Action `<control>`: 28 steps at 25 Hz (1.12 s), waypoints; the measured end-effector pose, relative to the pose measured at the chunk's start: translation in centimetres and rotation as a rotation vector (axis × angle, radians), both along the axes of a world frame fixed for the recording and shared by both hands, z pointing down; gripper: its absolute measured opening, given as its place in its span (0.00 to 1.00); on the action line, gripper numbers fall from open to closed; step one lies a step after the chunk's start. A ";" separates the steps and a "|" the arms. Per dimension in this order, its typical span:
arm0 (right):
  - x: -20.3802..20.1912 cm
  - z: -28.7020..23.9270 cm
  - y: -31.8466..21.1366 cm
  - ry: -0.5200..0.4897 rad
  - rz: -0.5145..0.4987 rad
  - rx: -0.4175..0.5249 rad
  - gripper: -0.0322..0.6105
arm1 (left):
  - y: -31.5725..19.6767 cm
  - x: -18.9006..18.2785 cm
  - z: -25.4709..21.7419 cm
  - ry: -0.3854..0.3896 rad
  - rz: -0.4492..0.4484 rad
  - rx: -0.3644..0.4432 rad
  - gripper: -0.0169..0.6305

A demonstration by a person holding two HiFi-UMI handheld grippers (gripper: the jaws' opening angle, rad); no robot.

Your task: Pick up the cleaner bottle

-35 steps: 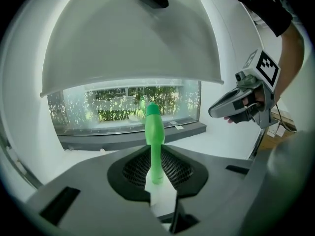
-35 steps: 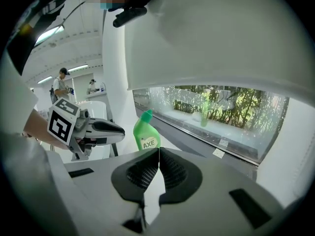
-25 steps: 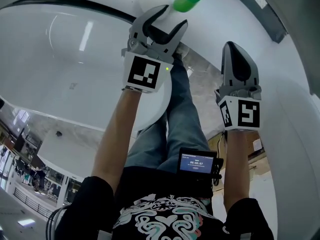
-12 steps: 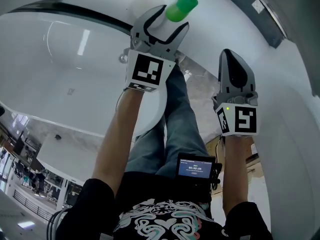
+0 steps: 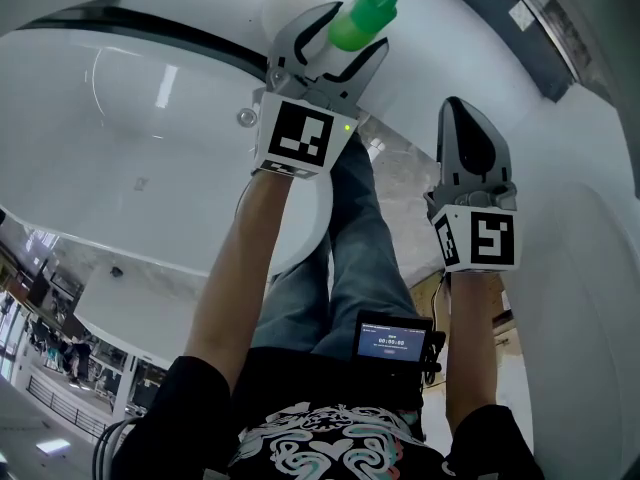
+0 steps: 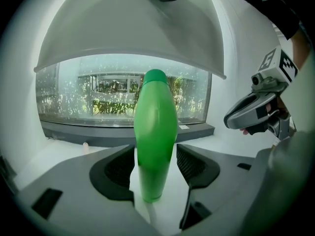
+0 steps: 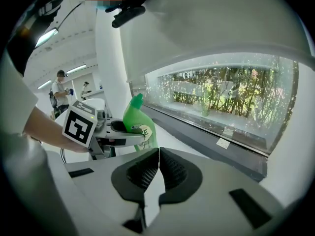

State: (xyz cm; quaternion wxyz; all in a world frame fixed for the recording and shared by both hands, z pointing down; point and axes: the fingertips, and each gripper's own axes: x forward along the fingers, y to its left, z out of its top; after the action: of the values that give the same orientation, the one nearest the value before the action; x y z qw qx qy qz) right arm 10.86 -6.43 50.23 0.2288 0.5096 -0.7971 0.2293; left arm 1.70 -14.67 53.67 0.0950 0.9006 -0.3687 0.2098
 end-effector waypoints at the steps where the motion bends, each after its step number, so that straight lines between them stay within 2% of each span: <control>1: 0.0 0.1 -0.1 0.000 0.000 0.000 0.09 | -0.1 0.0 0.1 -0.004 0.002 0.002 0.42; 4: 0.0 0.5 -0.2 0.004 -0.012 -0.002 0.09 | -0.3 0.2 0.5 -0.020 0.003 0.002 0.42; 8: 0.4 0.8 -0.2 0.008 -0.011 -0.010 0.09 | -0.4 0.6 1.0 0.004 -0.012 -0.023 0.42; 15: 0.4 1.2 -0.4 0.004 -0.013 -0.020 0.09 | -1.4 1.0 0.8 -0.003 0.019 0.008 0.42; 18: 0.4 1.3 -0.5 0.003 -0.012 -0.028 0.09 | -1.4 1.1 1.2 0.014 0.008 -0.014 0.42; 22: 0.5 1.7 -0.5 0.011 -0.024 -0.035 0.09 | -1.6 1.4 2.2 -0.003 0.010 -0.055 0.42; 28: 1.0 1.8 0.1 0.012 -0.004 -0.042 0.09 | -2.0 1.7 2.9 -0.042 0.023 -0.057 0.42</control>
State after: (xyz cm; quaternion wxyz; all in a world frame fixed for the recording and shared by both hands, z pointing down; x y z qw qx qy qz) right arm 11.84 -6.31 52.04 0.2449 0.5044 -0.7918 0.2423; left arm 3.40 -16.71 56.61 0.1104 0.8971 -0.3542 0.2399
